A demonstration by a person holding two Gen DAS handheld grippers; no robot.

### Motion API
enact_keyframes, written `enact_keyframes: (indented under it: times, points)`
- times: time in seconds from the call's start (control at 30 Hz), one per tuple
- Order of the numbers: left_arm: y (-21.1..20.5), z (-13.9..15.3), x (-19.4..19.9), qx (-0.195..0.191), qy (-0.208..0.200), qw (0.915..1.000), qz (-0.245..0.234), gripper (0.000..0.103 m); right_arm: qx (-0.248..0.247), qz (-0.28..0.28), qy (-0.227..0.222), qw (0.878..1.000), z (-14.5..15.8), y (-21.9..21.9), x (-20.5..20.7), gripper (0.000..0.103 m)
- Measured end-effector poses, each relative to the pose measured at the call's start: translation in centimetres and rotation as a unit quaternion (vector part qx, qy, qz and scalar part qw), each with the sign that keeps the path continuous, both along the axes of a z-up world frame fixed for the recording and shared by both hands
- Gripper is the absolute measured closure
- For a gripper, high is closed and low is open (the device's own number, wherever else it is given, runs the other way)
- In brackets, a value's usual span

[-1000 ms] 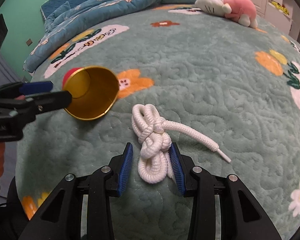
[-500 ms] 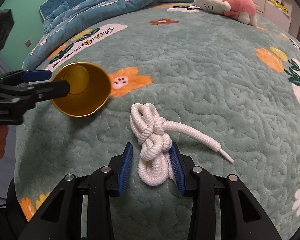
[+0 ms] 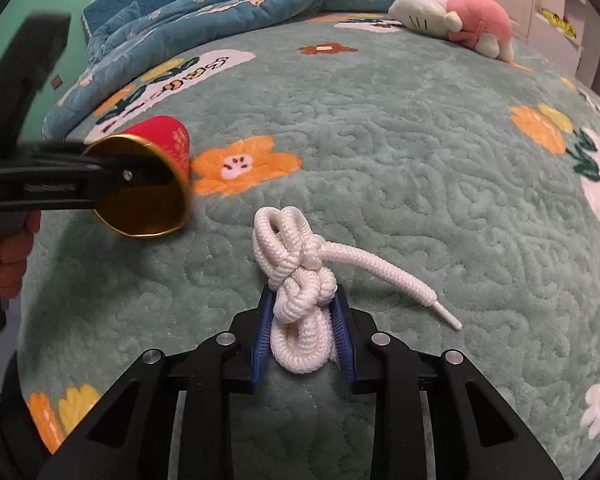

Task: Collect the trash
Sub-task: 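Grasp the red paper cup with the left tool while the right tool grasps the white rope, then carry the red cup and white rope with both tools to the orange bucket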

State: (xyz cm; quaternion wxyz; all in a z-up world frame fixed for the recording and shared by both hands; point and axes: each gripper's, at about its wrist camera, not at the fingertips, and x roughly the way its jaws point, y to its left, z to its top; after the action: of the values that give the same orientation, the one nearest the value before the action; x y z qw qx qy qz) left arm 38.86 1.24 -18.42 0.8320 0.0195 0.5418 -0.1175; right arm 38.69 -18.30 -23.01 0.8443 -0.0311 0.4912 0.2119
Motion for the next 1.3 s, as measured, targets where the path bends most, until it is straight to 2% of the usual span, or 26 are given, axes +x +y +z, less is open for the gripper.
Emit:
enact_keyframes:
  times: [0.03,0.07,0.1,0.33,0.6,1.03,1.3]
  points:
    - [0.1,-0.2,-0.1,-0.004,0.003,1.0000,0.001,0.062,0.002,-0.001,0.000,1.000,0.0,-0.1,0.0,0.076]
    - [0.1,-0.3,-0.2,-0.006,0.004,1.0000,0.002,0.073,0.004,-0.002,0.000,1.000,0.0,-0.2,0.0,0.076]
    - [0.2,-0.3,-0.3,-0.008,0.005,1.0000,0.003,0.078,0.004,-0.002,0.000,1.000,0.0,-0.2,0.0,0.076]
    - [0.1,1.6,-1.9,-0.008,-0.014,0.9998,0.008,0.079,0.016,-0.005,-0.010,1.000,1.1,-0.5,-0.7,0.078]
    - [-1.1,4.3,-5.8,-0.002,-0.025,0.9997,0.003,0.079,0.031,-0.013,-0.028,0.999,4.7,-1.7,-4.4,0.078]
    - [-5.0,9.4,-16.2,-0.009,-0.051,0.9980,-0.035,0.079,0.058,-0.036,-0.076,0.995,12.3,-5.3,-16.9,0.078]
    - [-10.3,11.5,-21.0,-0.008,-0.074,0.9919,-0.103,0.079,0.067,-0.081,-0.110,0.988,15.2,-9.4,-23.9,0.078]
